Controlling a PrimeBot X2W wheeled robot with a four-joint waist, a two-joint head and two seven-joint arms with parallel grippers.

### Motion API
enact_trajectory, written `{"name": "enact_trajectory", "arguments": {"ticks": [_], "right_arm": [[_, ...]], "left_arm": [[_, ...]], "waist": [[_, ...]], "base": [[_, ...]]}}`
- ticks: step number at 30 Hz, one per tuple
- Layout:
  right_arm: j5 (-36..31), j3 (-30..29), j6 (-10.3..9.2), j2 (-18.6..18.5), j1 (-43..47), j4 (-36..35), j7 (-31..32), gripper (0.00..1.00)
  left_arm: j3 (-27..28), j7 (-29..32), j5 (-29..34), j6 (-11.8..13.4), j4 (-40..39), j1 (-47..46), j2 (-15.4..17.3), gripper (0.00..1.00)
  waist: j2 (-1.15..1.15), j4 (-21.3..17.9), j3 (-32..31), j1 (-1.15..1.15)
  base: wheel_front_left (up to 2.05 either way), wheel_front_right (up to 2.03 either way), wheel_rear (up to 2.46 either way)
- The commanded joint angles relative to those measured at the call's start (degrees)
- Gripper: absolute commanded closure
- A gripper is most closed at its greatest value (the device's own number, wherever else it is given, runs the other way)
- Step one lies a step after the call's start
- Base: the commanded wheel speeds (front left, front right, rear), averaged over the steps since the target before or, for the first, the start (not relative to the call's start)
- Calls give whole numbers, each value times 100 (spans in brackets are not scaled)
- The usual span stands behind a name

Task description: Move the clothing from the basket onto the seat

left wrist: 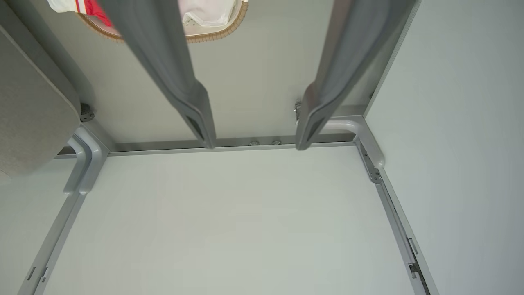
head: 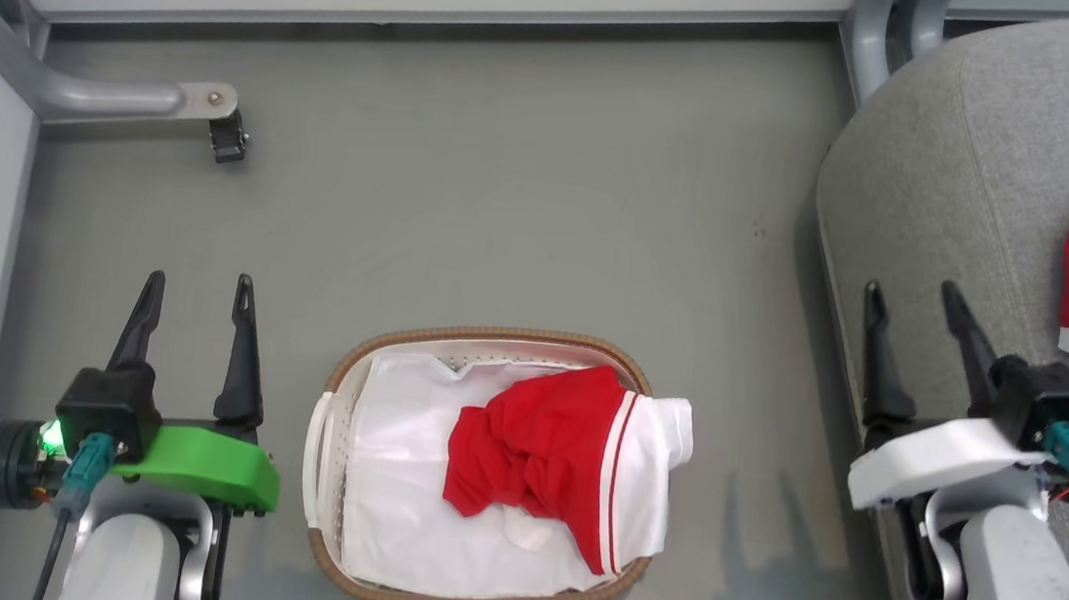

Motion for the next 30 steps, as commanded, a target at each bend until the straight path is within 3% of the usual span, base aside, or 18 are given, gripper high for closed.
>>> {"name": "enact_trajectory", "arguments": {"ticks": [1, 19, 30], "right_arm": [[29, 28, -7, 7, 154, -62, -12, 0], [-6, 55, -7, 253, 1160, -26, -11, 0], [-76, 114, -6, 302, 1339, 41, -12, 0]], "left_arm": [[49, -3, 36, -4, -23, 120, 6, 0], [-56, -3, -211, -124, 67, 1046, 6, 0], [-212, -3, -252, -122, 136, 1240, 6, 0]], "waist": [[0, 74, -125, 0], [0, 159, -811, 0], [0, 113, -832, 0]], "base": [[0, 0, 0], [0, 0, 0], [0, 0, 0]]}}
